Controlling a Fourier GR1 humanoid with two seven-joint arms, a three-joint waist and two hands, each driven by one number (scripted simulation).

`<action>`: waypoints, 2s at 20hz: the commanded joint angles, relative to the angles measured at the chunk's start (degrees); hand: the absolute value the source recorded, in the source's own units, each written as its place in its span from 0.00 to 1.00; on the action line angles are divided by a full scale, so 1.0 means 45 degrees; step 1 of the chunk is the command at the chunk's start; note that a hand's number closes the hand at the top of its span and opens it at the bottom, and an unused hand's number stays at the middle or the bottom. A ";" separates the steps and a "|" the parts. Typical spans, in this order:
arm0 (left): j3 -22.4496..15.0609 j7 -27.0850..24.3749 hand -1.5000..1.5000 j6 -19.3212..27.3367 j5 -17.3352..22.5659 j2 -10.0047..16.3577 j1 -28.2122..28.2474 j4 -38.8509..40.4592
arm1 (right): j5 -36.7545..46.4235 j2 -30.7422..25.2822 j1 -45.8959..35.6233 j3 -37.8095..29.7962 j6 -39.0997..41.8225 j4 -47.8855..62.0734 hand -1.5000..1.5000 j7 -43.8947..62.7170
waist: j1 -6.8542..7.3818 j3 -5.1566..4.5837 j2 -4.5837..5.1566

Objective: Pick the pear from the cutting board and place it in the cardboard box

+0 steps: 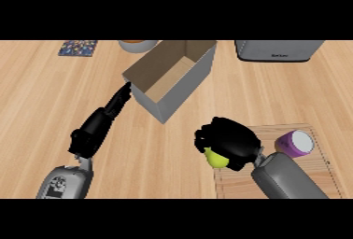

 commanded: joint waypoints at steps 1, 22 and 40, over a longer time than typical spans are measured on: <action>0.0333 -0.0939 0.50 0.0011 -0.0078 0.0161 0.0371 0.0715 | -0.0326 -0.0062 0.0639 -0.0335 -0.1029 -0.1207 1.00 -0.1001 | -0.0273 -0.0014 -0.0053; 0.0416 0.0041 0.50 -0.0135 -0.0222 -0.0156 -0.0869 0.0594 | -0.7397 0.0140 -0.2117 -0.6157 0.5818 -0.5879 1.00 0.3122 | -0.0188 -0.0020 -0.0045; 0.0538 0.0135 0.50 -0.0294 -0.0352 -0.0249 -0.0353 0.0316 | -0.6091 0.2200 -0.7634 -0.6567 0.3945 0.1033 1.00 0.4083 | -0.0095 -0.0018 -0.0027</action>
